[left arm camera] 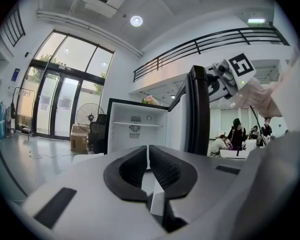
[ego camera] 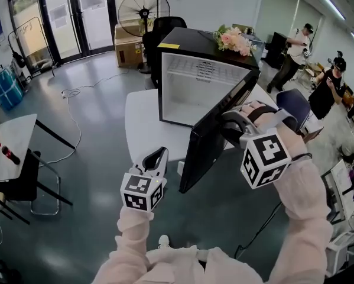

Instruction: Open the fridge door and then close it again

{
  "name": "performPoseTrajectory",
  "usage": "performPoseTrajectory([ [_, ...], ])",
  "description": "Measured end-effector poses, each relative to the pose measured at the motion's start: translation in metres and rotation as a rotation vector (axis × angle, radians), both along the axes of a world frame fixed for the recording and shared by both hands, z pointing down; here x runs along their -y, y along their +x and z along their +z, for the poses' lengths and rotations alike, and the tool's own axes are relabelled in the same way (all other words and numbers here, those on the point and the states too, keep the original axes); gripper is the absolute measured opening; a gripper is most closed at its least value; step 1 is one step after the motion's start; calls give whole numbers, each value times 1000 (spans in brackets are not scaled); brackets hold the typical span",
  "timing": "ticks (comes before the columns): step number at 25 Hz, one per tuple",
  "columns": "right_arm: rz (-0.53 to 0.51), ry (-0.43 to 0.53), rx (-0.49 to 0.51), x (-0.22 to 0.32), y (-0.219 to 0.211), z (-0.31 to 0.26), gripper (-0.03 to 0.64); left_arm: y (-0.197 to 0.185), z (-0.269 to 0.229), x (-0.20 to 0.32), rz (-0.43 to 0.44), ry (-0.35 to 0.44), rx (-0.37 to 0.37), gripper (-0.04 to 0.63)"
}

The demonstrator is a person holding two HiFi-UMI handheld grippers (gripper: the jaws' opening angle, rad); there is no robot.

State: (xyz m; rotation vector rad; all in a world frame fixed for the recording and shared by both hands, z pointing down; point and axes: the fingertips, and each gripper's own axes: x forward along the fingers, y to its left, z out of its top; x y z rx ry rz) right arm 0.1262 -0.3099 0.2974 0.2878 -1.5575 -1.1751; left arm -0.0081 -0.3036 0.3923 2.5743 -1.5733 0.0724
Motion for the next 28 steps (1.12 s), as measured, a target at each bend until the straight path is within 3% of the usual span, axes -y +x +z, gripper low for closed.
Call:
performPoseTrajectory([
  [16,165,40,55,67,-86,-4,135,-84,15,22,42,-30,9,12],
  [28,238,49,104,141,-128,-5,138,-127,22,44,2,-38,11,12],
])
